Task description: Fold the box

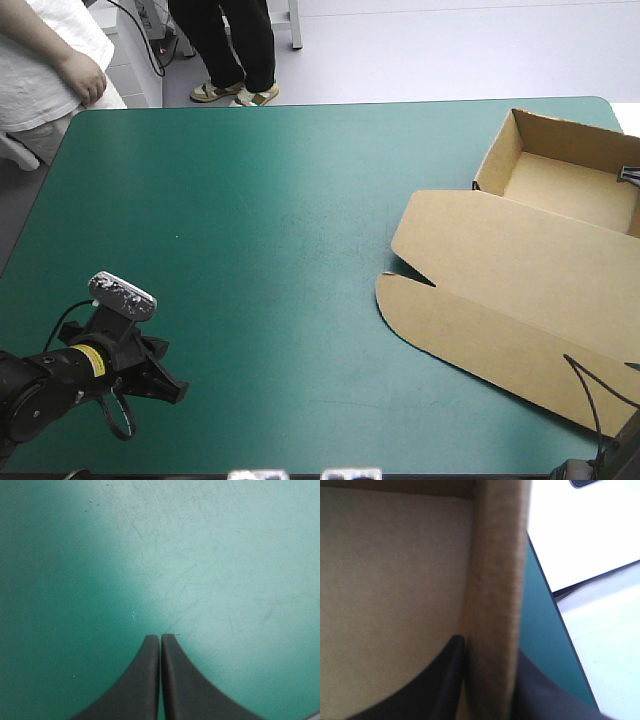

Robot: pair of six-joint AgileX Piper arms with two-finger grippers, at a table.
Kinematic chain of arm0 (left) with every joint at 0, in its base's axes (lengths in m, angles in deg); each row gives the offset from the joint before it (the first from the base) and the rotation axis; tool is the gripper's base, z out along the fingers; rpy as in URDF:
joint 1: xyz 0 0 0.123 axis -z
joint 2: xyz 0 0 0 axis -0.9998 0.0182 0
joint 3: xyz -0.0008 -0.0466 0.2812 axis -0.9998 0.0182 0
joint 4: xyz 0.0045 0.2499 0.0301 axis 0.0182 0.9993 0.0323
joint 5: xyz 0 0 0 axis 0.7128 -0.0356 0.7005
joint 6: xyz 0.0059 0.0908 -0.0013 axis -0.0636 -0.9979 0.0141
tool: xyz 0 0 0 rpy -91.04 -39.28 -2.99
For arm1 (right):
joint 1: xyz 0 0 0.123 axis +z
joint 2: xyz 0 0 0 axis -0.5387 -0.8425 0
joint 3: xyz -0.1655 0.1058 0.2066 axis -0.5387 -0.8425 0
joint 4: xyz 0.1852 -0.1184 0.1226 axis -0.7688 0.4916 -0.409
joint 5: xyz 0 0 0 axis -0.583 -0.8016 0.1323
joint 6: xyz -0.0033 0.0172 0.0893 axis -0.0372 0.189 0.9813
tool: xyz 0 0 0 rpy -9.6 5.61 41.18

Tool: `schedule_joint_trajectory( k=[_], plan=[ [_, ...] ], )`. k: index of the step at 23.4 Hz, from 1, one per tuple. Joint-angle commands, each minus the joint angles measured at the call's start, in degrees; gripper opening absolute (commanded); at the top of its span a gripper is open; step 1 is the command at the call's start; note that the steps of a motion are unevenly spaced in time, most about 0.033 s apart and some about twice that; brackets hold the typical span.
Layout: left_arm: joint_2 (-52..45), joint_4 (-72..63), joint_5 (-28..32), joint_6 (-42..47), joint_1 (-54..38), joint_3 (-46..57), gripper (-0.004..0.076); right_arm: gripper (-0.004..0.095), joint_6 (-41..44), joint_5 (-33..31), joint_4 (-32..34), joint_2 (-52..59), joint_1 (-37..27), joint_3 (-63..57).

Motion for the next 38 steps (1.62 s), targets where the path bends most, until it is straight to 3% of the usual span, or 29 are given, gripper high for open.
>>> schedule_joint_trajectory(
  k=[1,4,9,14,15,20,21,22,23,24,26,28,31,38],
  plan=[
    [-0.05,-0.13,2.8,0.66,0.22,-1.34,-0.0008,0.0693,-1.02,2.24,0.36,3.32,-0.72,2.05],
    [-0.05,-0.13,2.8,0.66,0.22,-1.34,-0.0008,0.0854,-0.46,2.53,0.36,3.32,-0.72,2.17],
    [-0.05,-0.13,2.8,0.66,0.22,-1.34,-0.0008,0.0856,0.58,1.34,0.21,3.98,-0.72,2.17],
    [-0.05,-0.13,2.8,0.66,0.22,-1.34,-0.0008,0.0787,0.8,0.2,-0.49,6.66,-0.72,2.17],
    [-0.05,-0.13,2.9,0.55,0.22,-1.34,-0.0008,0.0762,0.8,0.08,-0.97,7.46,-0.72,2.17],
    [-0.05,-0.13,3.84,0.55,0.22,-1.34,-0.0008,0.0452,0.71,-2.49,-4.87,12.28,-0.72,2.17],
    [-0.05,0.0,4.11,0.55,0.22,-1.34,-0.0008,0.0289,0.17,-3.84,-6.12,14.06,-0.72,2.17],
    [-0.05,0.12,4.22,0.55,0.22,-1.34,-0.0008,0.0221,-0.25,-4.28,-6.85,14.66,-0.72,2.17],
    [-0.05,0.61,4.32,0.55,0.22,-1.34,-0.0008,0.005,-1.53,-5.38,-9.23,16.22,-0.72,2.17],
    [-0.05,0.75,4.32,0.55,0.22,-1.34,-0.0008,-0.0024,-2.62,-6.03,-11.28,16.8,-0.72,2.17],
    [-0.05,1.68,4.47,0.55,0.22,-1.34,-0.0008,-0.001,-8.83,-9.69,-21.98,18.93,-0.61,2.17],
    [-0.05,2.65,5.44,0.55,0.22,-1.34,-0.0008,-0.001,-12.11,-11.32,-28.5,21.0,-0.13,2.17],
    [-0.05,2.8,7.51,0.55,0.22,-1.34,-0.0008,-0.0008,-12.22,-11.41,-27.0,24.78,3.79,2.17],
    [-0.05,2.88,8.74,0.47,0.22,-0.96,-0.0008,-0.0008,-11.56,-7.65,-19.75,36.96,23.14,-6.98]
  ],
)
